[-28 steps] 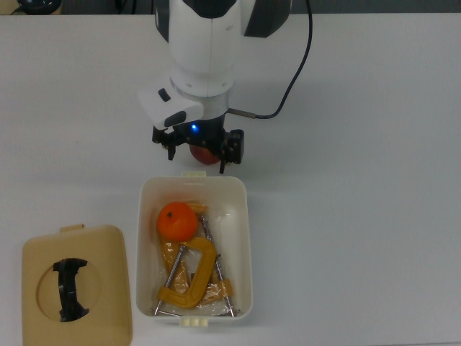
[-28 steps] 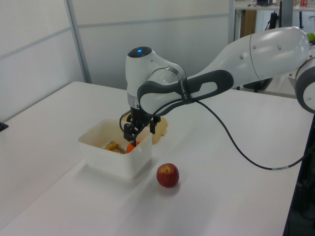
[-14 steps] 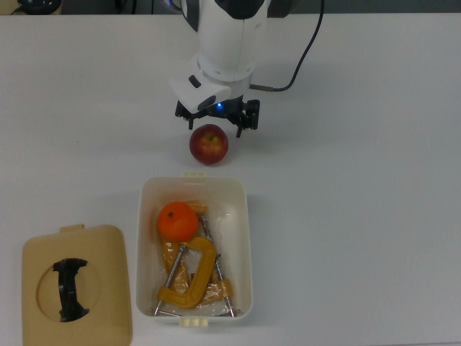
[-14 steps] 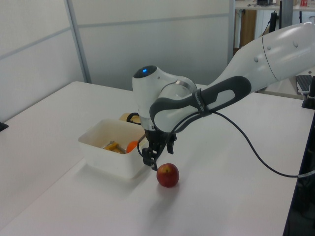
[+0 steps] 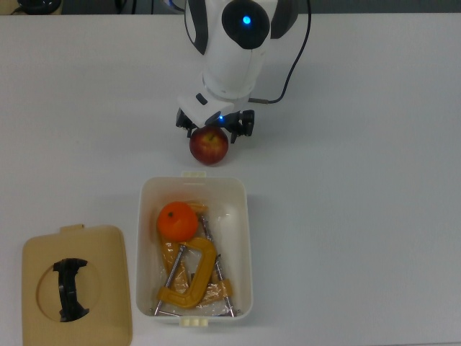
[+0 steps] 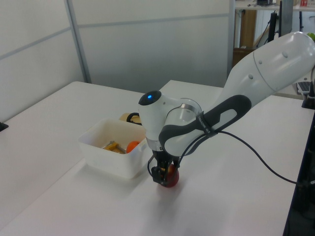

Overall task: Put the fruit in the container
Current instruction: 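Close the gripper on the red apple and lift it, then carry the apple over the white container and release it inside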

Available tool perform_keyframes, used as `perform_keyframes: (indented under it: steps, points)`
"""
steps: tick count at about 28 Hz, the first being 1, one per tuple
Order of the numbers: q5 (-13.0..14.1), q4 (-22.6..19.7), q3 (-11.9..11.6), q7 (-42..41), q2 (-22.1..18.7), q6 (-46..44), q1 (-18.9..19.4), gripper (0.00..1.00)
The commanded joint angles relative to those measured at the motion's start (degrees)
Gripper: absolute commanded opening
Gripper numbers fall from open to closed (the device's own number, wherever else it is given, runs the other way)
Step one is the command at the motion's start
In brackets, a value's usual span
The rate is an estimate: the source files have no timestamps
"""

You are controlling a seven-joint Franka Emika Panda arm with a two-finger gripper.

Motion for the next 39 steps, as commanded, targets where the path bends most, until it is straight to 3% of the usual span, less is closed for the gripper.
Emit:
perform_keyframes:
  steps: [1,3,6,7,10,11,15,16,20,21,26,31,35,39]
  points:
    - [-2.1,-0.8,-0.8,-0.5,0.8,2.6,0.2,1.0]
    - [-2.2,-0.7,-0.9,-0.5,0.7,2.9,0.1,0.83]
    - [-2.2,-0.3,-1.0,-0.6,0.1,2.8,0.0,0.49]
    - [-2.2,-0.1,-1.0,-0.7,-0.7,2.8,-0.2,0.29]
    - [-1.6,0.5,-1.0,-0.9,-3.0,2.3,-0.5,0.04]
    - [-1.5,0.6,-1.0,-0.9,-3.9,2.2,-0.6,0.0]
    - [0.3,1.2,-1.0,-1.2,-7.9,0.1,-0.6,0.0]
    - [2.1,2.7,-1.0,-2.2,-8.9,-1.0,-0.6,0.0]
    - [7.3,8.1,-1.2,-4.9,-8.8,-5.2,-0.9,0.0]
    - [9.5,11.1,-1.3,-5.5,-8.5,-6.6,-2.0,0.0]
    - [11.9,16.7,-1.4,-4.5,-6.6,-6.2,-3.9,0.0]
    - [11.6,21.7,-1.4,-1.0,-1.9,-3.5,-5.0,0.0]
    - [10.5,22.3,-1.5,2.1,0.9,1.1,-5.0,0.0]
    - [7.2,22.4,-1.4,6.0,4.2,6.3,-5.0,0.0]
